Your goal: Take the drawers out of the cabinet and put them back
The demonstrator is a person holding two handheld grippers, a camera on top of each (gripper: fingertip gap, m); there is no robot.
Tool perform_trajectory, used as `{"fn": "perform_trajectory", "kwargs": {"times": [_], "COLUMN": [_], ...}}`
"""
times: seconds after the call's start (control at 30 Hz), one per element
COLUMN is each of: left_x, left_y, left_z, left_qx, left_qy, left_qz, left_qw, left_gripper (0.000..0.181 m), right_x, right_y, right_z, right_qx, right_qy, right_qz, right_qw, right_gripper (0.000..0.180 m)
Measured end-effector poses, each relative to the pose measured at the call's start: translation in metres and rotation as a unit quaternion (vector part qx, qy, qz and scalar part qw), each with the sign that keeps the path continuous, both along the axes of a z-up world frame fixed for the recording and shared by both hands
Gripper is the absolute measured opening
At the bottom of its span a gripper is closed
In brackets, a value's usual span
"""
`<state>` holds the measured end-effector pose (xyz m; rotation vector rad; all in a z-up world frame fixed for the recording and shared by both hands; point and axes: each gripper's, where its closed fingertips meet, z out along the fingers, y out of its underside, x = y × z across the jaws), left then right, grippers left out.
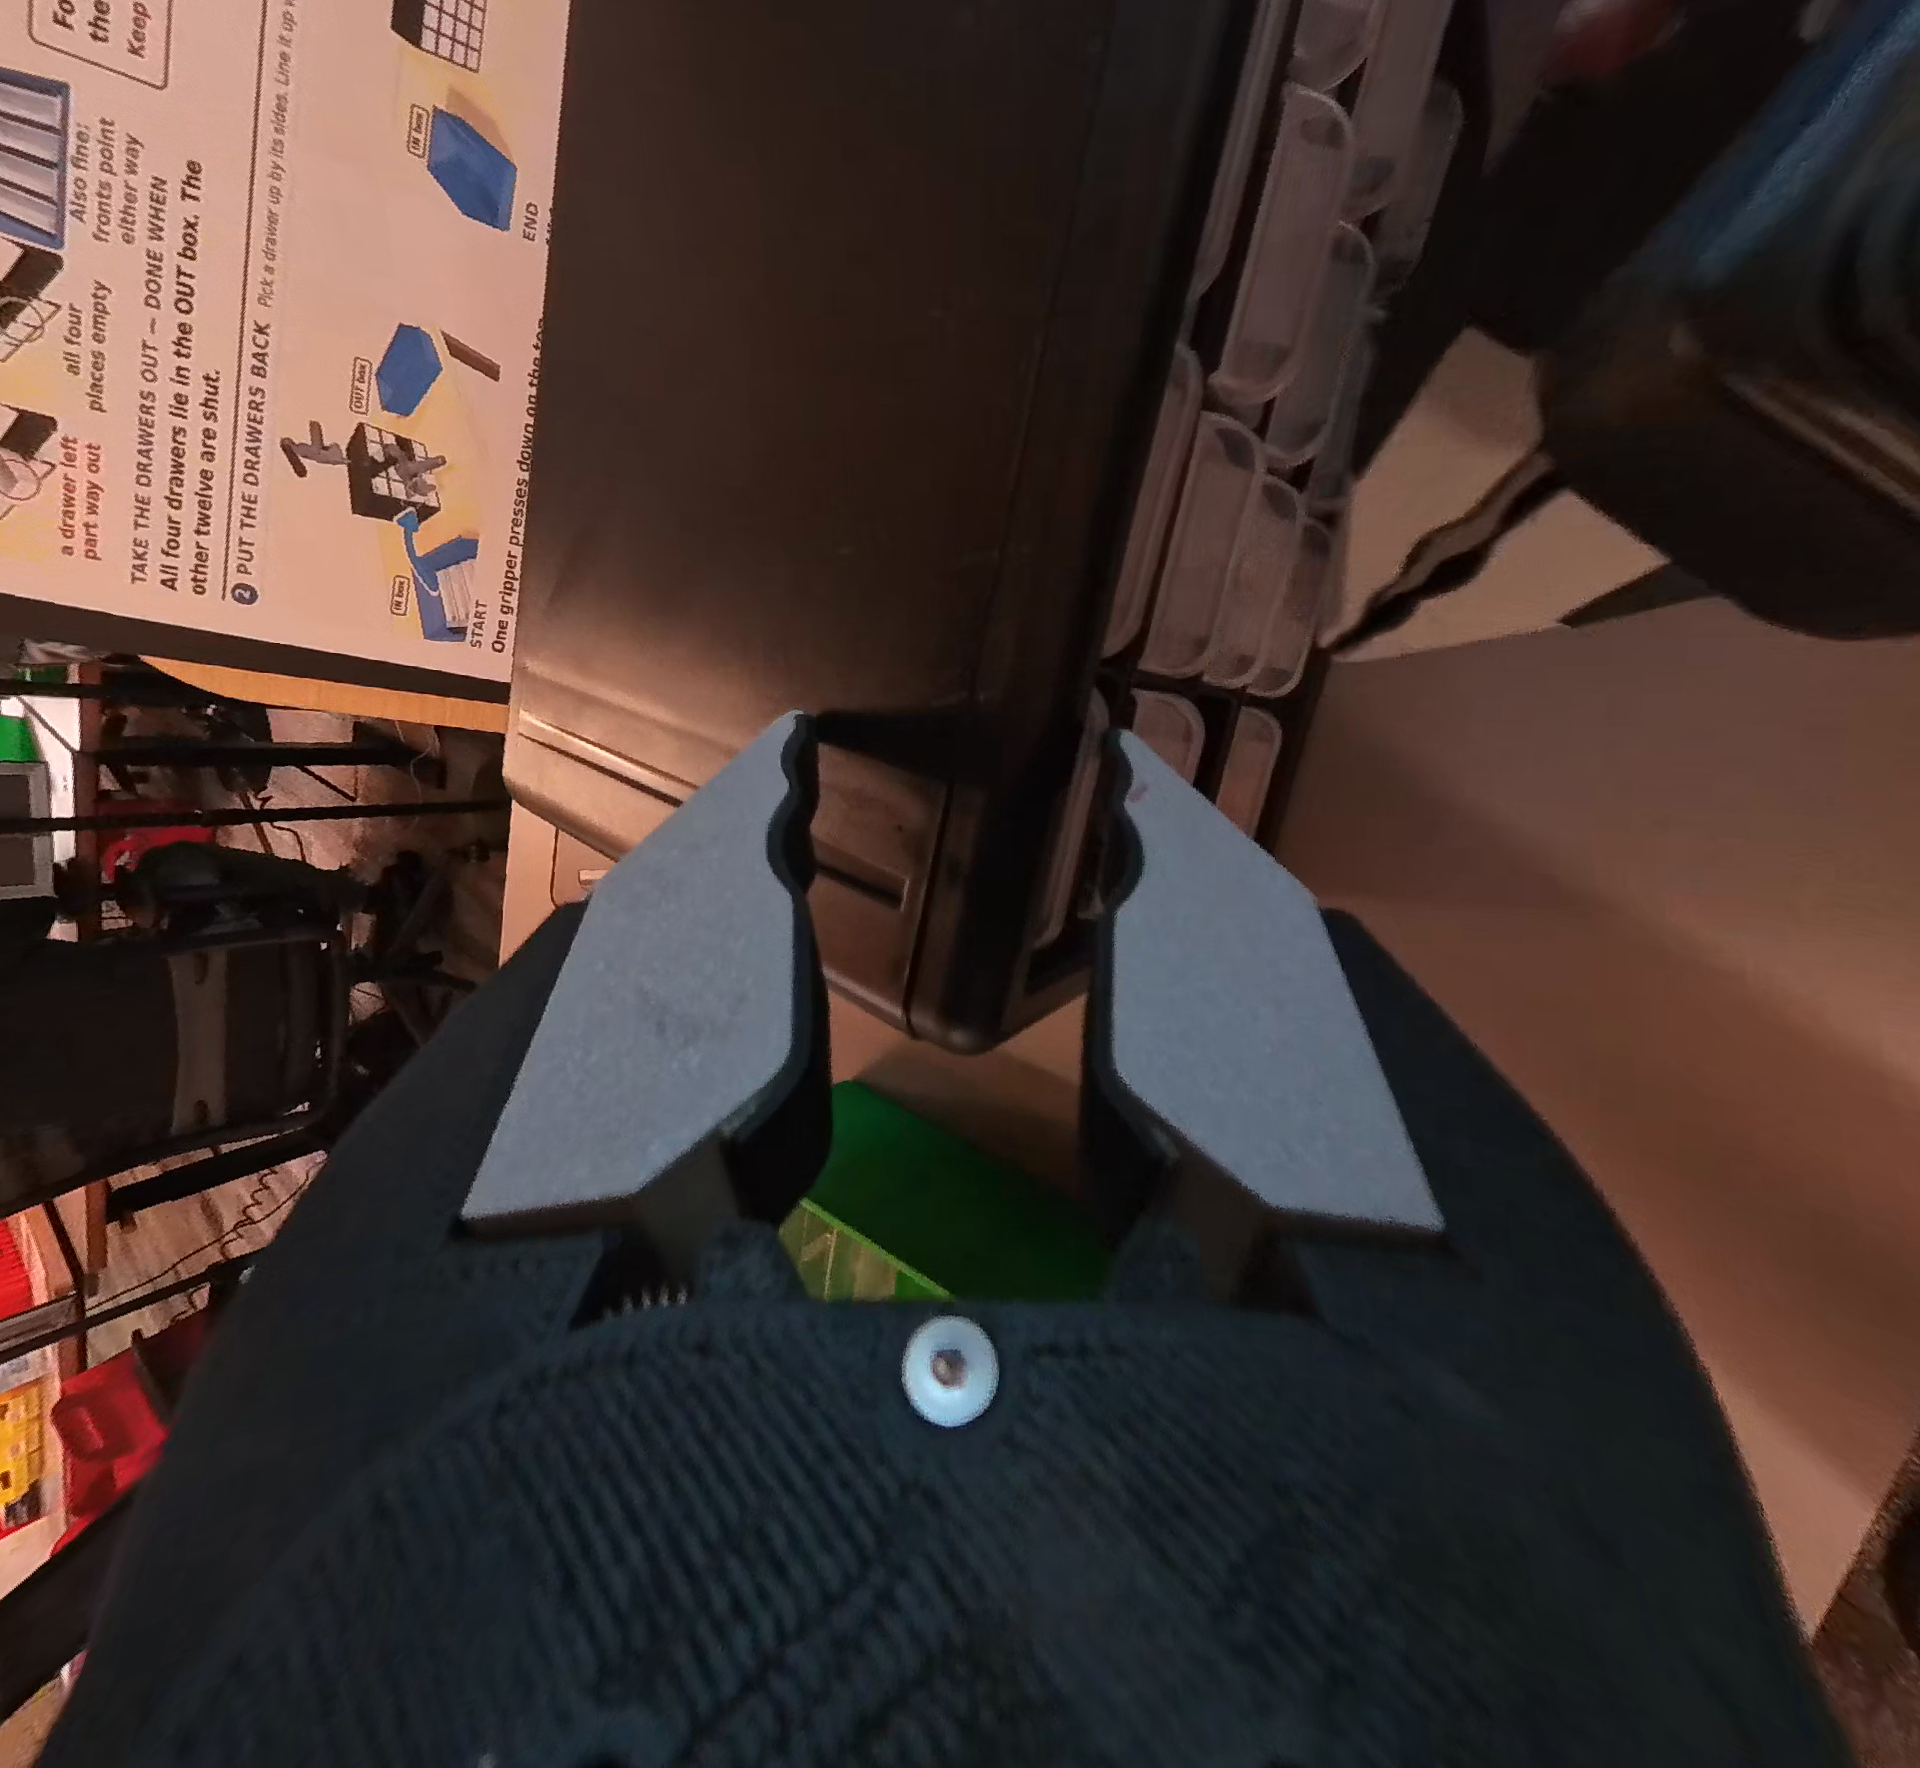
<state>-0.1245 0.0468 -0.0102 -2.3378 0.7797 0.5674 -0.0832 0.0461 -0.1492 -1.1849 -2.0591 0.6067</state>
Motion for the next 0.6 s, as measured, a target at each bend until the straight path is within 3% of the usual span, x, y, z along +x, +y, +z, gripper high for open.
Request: {"fn": "perform_trajectory", "kwargs": {"times": [0.23, 0.43, 0.6], "left_x": [0.0, 0.0, 0.0], "left_y": [0.0, 0.0, 0.001], "left_z": [0.0, 0.0, 0.0], "left_qx": [0.0, 0.0, 0.011], "left_qy": [0.001, 0.003, 0.003], "left_qz": [0.0, 0.007, 0.017], "left_qw": [1.0, 1.0, 1.0], "left_gripper": [0.053, 0.053, 0.053], "right_x": [0.044, 0.058, 0.056], "right_y": [-0.031, -0.003, 0.011], "right_z": [-0.027, -0.04, -0.031], "right_qx": [-0.03, -0.057, -0.081], "right_qy": [0.007, 0.039, 0.067], "right_qz": [0.058, 0.021, -0.008], "right_qw": [0.998, 0.997, 0.994], "right_gripper": [0.0, 0.006, 0.026]}}
